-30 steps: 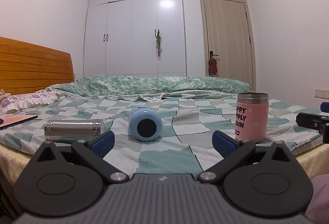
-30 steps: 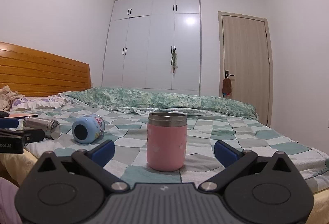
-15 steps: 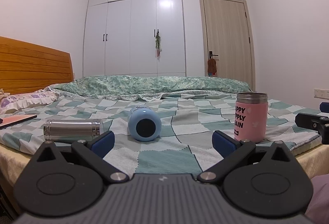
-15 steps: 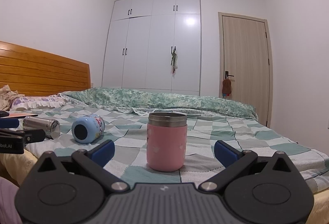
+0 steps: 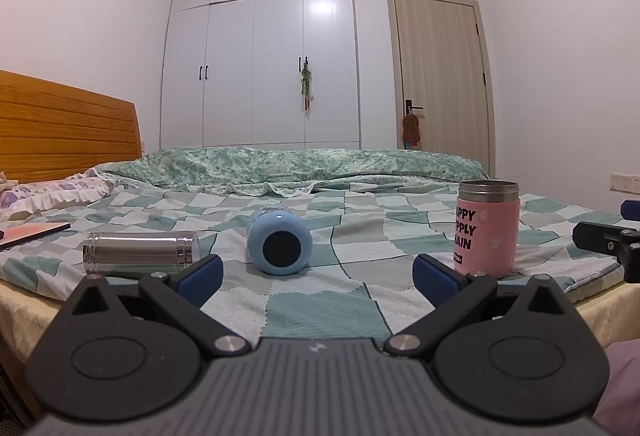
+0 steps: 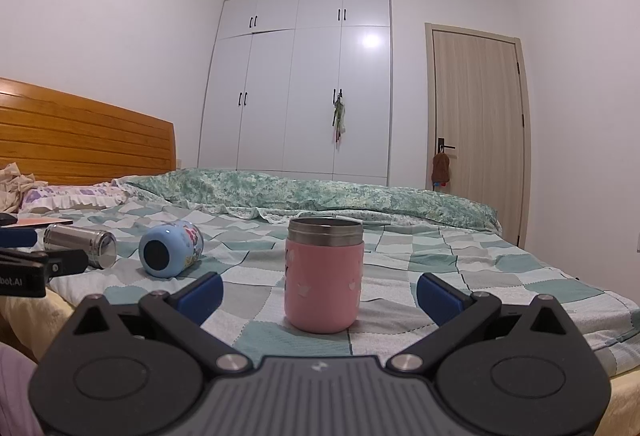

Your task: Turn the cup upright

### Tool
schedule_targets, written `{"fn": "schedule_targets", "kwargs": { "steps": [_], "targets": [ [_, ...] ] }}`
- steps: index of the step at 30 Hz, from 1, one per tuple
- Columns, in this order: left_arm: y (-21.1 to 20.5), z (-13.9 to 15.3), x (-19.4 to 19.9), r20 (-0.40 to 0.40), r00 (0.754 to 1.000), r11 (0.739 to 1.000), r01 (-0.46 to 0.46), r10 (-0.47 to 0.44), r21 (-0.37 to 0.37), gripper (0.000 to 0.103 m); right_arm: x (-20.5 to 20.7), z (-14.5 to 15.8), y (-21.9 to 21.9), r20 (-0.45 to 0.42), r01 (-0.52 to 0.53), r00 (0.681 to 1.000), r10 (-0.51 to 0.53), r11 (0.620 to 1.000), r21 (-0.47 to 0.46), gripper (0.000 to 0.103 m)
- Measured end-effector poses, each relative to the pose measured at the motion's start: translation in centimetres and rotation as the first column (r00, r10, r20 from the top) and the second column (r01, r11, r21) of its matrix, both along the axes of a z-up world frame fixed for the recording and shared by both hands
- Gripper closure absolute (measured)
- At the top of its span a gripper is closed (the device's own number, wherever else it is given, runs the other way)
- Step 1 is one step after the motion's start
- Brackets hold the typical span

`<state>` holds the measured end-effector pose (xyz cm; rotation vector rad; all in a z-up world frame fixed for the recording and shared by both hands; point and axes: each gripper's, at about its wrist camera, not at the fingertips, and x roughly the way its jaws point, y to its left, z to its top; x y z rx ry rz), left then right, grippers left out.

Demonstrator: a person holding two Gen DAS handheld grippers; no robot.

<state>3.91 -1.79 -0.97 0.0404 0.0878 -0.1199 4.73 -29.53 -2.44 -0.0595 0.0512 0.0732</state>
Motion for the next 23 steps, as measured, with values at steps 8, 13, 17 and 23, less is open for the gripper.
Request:
{"fn": "schedule_targets", "kwargs": {
  "steps": [8, 13, 17, 23],
  "targets": [
    [-0.01, 0.01, -0.02, 0.001, 1.0, 1.0, 0.002, -0.002, 0.0, 0.0, 0.02, 0.0, -0.01, 0.001, 0.001, 1.0, -0.001, 1.0, -0.001, 0.0],
    [0.0, 0.01, -0.01, -0.004, 1.0, 1.0, 0.002, -0.002, 0.0, 0.0, 0.05, -0.02, -0.01, 0.001, 0.001, 1.0, -0.001, 1.0, -0.002, 0.0],
    [0.06, 0.02, 0.06, -0.002, 1.0, 1.0, -0.001, 0.001, -0.004, 0.0, 0.17, -0.03, -0.06, 0.0, 0.001, 1.0, -0.001, 1.0, -0.003, 0.0],
    [-0.07, 0.03, 0.08, -0.004, 1.0, 1.0, -0.004, 0.004, -0.005, 0.0, 0.19, -0.04, -0.07, 0.001, 0.001, 1.0, -0.001, 1.0, -0.003, 0.0]
  ]
}}
